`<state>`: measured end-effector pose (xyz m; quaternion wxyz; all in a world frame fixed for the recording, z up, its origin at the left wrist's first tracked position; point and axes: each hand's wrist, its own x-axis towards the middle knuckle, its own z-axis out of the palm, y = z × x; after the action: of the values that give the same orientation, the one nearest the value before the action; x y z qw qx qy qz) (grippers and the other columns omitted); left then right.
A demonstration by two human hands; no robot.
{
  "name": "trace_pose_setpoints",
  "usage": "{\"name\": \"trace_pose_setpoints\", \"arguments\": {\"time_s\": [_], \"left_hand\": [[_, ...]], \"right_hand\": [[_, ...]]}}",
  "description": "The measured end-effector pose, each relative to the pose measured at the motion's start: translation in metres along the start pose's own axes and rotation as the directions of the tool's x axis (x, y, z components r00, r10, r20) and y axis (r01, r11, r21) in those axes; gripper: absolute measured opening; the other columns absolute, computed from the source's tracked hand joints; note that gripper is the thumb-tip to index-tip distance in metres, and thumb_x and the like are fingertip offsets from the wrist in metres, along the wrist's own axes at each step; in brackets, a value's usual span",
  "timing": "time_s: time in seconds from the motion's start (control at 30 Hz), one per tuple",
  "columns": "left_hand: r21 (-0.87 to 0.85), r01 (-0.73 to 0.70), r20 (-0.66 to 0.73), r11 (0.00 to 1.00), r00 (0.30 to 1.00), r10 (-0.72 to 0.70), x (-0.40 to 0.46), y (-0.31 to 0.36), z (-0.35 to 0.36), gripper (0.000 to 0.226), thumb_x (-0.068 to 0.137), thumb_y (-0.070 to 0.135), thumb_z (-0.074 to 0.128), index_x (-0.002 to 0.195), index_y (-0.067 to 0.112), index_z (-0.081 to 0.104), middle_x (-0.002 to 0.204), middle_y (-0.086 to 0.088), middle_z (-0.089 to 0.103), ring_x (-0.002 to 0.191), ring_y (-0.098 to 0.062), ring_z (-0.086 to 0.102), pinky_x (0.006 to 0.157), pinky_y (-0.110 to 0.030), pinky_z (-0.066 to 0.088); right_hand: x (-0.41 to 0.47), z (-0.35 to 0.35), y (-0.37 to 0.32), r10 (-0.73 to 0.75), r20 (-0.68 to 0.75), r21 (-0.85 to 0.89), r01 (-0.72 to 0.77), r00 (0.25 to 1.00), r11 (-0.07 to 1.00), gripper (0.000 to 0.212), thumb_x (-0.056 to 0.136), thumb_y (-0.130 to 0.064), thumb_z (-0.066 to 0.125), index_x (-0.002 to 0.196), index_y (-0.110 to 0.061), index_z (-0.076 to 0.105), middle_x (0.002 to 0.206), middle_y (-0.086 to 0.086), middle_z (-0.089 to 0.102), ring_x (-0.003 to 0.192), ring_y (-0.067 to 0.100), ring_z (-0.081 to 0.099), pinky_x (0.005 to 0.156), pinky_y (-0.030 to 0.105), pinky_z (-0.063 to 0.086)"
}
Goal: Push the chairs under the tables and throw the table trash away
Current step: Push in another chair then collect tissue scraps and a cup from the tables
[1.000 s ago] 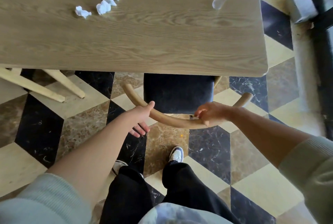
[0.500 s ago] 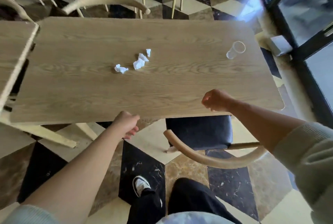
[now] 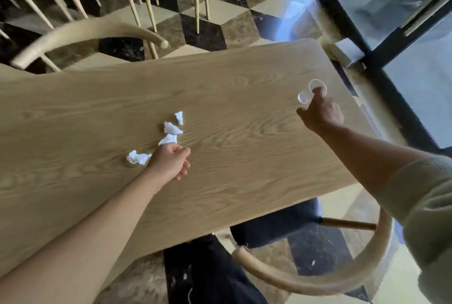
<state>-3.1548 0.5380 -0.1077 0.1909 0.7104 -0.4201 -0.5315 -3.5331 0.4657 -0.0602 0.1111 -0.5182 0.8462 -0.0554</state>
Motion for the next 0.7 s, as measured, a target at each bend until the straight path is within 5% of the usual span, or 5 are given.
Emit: {"name": "trace_pose_setpoints", "arguments": {"time_s": [0.17,0.33,0.47,0.57,0.7], "left_hand": [[-0.002,-0.035,0.114,0.999,0.993,0.035,0.055,0.035,0.018,0.014,0.096,0.020,0.062,0.087,0.009,0.065,0.057,0.000,0.070,0.051,-0.021,0.063,0.050,-0.031,0.047],[-0.060,-0.098,0.191,0.993,0.976,0.108,0.078,0.059,0.028,0.015,0.082,0.032,0.063,0.084,0.017,0.066,0.057,0.006,0.070,0.054,-0.017,0.065,0.055,-0.033,0.048],[0.211,-0.351,0.132,0.912,0.935,0.330,0.080,0.057,0.009,0.037,0.083,0.022,0.079,0.118,0.020,0.064,0.097,0.005,0.067,0.085,-0.016,0.064,0.080,-0.035,0.053],[0.355,-0.477,0.146,0.804,0.878,0.456,0.075,0.058,-0.021,0.082,0.077,0.022,0.086,0.149,0.016,0.046,0.134,-0.013,0.052,0.123,-0.031,0.051,0.101,-0.044,0.046],[0.276,-0.508,0.047,0.816,0.855,0.517,0.073,0.052,-0.066,0.065,0.075,0.014,0.087,0.135,0.012,0.061,0.129,-0.010,0.065,0.120,-0.031,0.059,0.100,-0.040,0.047]], "right_hand": [[0.059,0.019,0.009,0.195,0.141,0.052,-0.204,0.971,0.978,0.042,0.091,-0.030,0.057,0.129,-0.017,0.048,0.063,0.007,0.074,0.063,0.028,0.074,0.077,0.042,0.061],[0.055,0.047,-0.007,0.143,-0.051,0.083,-0.138,0.988,0.987,0.025,0.095,-0.026,0.054,0.110,-0.018,0.072,0.099,0.022,0.075,0.097,0.043,0.067,0.081,0.042,0.054],[-0.006,0.059,-0.076,-0.237,0.018,0.174,0.231,0.971,0.957,0.017,0.096,-0.030,0.061,0.098,-0.023,0.076,0.086,0.014,0.077,0.081,0.039,0.071,0.069,0.043,0.057],[-0.055,0.058,-0.138,-0.625,-0.004,0.256,0.605,0.780,0.754,0.007,0.093,-0.017,0.071,0.097,-0.016,0.077,0.084,0.008,0.075,0.072,0.034,0.071,0.058,0.037,0.052],[-0.093,0.070,-0.205,-0.773,-0.022,0.397,0.715,0.634,0.575,0.017,0.091,-0.012,0.071,0.106,-0.019,0.077,0.088,-0.002,0.076,0.065,0.017,0.066,0.059,0.028,0.052]]}}
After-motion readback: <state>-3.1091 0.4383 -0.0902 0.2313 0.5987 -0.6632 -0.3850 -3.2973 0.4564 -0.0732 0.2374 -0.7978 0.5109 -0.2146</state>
